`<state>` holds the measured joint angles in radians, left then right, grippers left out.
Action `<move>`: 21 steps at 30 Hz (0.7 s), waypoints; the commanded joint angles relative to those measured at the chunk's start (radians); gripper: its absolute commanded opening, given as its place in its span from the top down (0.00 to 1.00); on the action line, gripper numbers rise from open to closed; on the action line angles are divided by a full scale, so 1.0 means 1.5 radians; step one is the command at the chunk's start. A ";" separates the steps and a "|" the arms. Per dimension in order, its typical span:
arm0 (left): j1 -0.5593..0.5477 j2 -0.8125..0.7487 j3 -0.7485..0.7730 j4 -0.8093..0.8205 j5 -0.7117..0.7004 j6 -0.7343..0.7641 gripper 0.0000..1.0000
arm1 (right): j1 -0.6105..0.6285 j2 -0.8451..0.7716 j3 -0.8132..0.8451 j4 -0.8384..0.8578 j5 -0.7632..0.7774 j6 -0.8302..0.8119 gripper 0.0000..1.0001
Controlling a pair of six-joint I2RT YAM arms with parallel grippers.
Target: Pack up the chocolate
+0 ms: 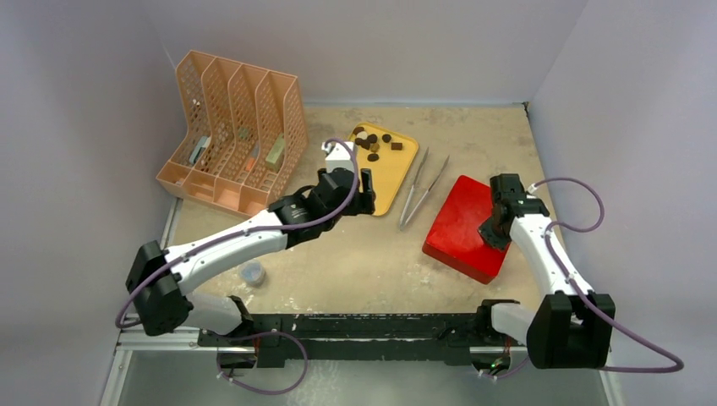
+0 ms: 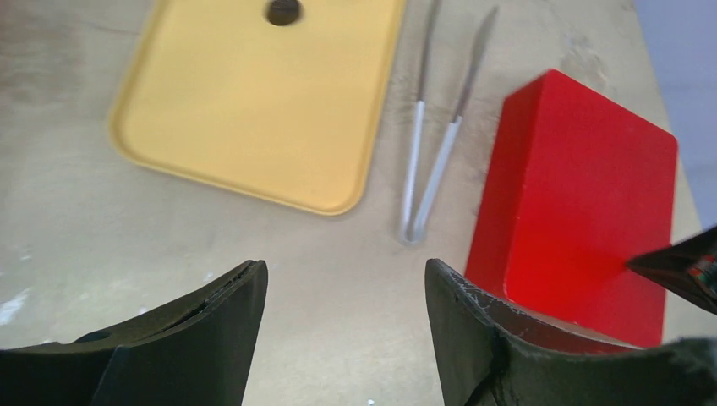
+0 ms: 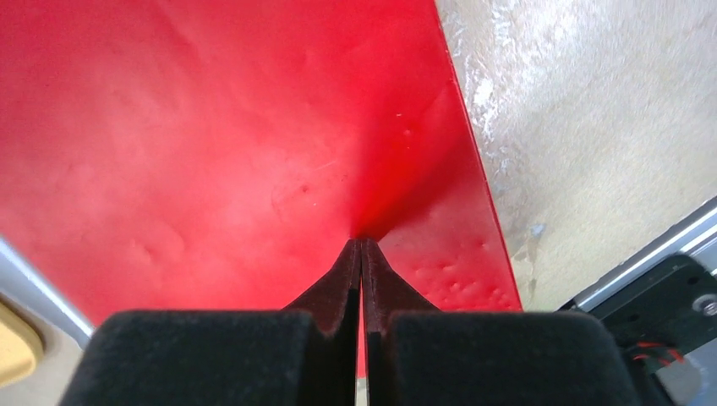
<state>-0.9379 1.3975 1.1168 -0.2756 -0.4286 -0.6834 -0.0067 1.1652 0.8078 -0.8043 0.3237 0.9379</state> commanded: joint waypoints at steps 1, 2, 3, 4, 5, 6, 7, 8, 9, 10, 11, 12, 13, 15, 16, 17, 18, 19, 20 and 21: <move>0.002 -0.074 -0.009 -0.092 -0.141 -0.035 0.32 | -0.001 -0.065 0.048 0.038 -0.040 -0.146 1.00; 0.003 -0.091 -0.020 -0.093 -0.146 -0.039 0.32 | -0.001 -0.080 0.054 0.056 -0.071 -0.173 1.00; 0.003 -0.110 -0.031 -0.089 -0.151 -0.039 0.32 | -0.001 -0.090 0.059 0.070 -0.106 -0.194 0.91; 0.003 -0.129 -0.043 -0.083 -0.155 -0.037 0.32 | -0.001 -0.101 0.063 0.084 -0.145 -0.210 0.84; 0.003 -0.152 -0.052 -0.079 -0.159 -0.033 0.32 | -0.001 -0.108 0.066 0.096 -0.182 -0.220 0.79; 0.003 -0.161 -0.060 -0.076 -0.166 -0.029 0.32 | -0.001 -0.114 0.068 0.105 -0.209 -0.224 0.74; 0.003 -0.174 -0.065 -0.076 -0.173 -0.026 0.32 | -0.001 -0.121 0.070 0.114 -0.246 -0.228 0.70; 0.003 -0.188 -0.068 -0.078 -0.178 -0.023 0.32 | -0.001 -0.128 0.071 0.126 -0.278 -0.234 0.66; 0.003 -0.197 -0.069 -0.078 -0.180 -0.018 0.32 | -0.001 -0.139 0.070 0.141 -0.311 -0.241 0.63; 0.003 -0.203 -0.069 -0.078 -0.180 -0.013 0.32 | -0.001 -0.152 0.069 0.155 -0.334 -0.245 0.56; 0.003 -0.209 -0.068 -0.081 -0.181 -0.011 0.32 | -0.001 -0.166 0.068 0.167 -0.352 -0.249 0.48; 0.003 -0.213 -0.066 -0.083 -0.183 -0.011 0.32 | -0.001 -0.180 0.069 0.181 -0.366 -0.254 0.40; 0.003 -0.218 -0.064 -0.085 -0.184 -0.012 0.32 | -0.001 -0.192 0.072 0.184 -0.373 -0.257 0.32; 0.003 -0.228 -0.060 -0.090 -0.191 -0.018 0.32 | -0.001 -0.211 0.089 0.182 -0.379 -0.266 0.07; 0.003 -0.235 -0.058 -0.093 -0.195 -0.023 0.32 | -0.001 -0.217 0.102 0.177 -0.383 -0.273 0.02; 0.003 -0.243 -0.059 -0.095 -0.199 -0.027 0.33 | -0.001 -0.222 0.114 0.171 -0.387 -0.278 0.01; 0.003 -0.251 -0.060 -0.094 -0.201 -0.030 0.33 | -0.001 -0.226 0.126 0.163 -0.388 -0.280 0.01; 0.003 -0.260 -0.063 -0.091 -0.205 -0.033 0.33 | -0.001 -0.229 0.137 0.157 -0.389 -0.281 0.01; 0.003 -0.271 -0.067 -0.086 -0.207 -0.036 0.33 | -0.001 -0.233 0.146 0.153 -0.393 -0.280 0.01; 0.003 -0.280 -0.073 -0.078 -0.207 -0.037 0.33 | -0.001 -0.237 0.152 0.153 -0.400 -0.279 0.01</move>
<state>-0.9379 1.0462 1.0157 -0.4278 -0.6952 -0.7216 -0.0067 0.8364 0.9577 -0.5922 -0.2073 0.5560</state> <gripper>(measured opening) 0.673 0.986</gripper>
